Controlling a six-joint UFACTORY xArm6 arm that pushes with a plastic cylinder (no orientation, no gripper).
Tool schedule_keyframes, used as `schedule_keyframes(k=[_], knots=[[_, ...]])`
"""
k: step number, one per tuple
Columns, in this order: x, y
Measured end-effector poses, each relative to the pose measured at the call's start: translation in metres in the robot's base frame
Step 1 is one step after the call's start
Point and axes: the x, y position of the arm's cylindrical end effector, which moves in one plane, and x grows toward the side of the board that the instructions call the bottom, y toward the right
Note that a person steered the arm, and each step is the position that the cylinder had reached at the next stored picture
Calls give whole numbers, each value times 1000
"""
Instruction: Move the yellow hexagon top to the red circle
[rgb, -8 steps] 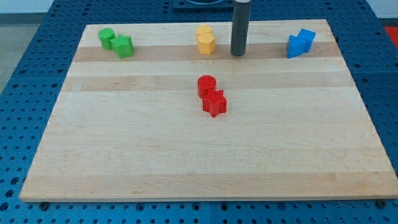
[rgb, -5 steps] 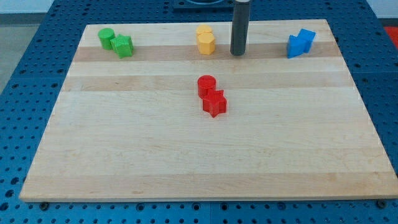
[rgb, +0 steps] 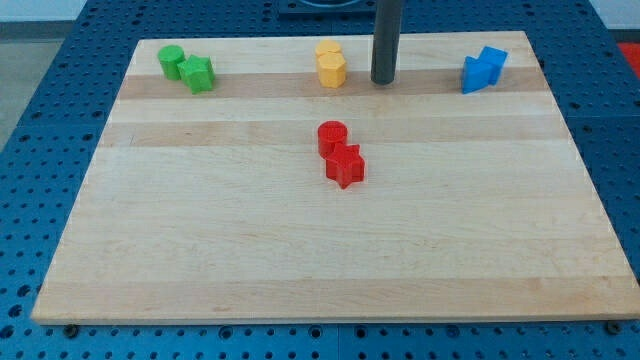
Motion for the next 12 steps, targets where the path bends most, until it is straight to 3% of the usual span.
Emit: schedule_keyframes(k=[2,3,7,9,12], knots=[[0,2],[-47,0],[-96,-43],[-82,-62],[-24,-83]])
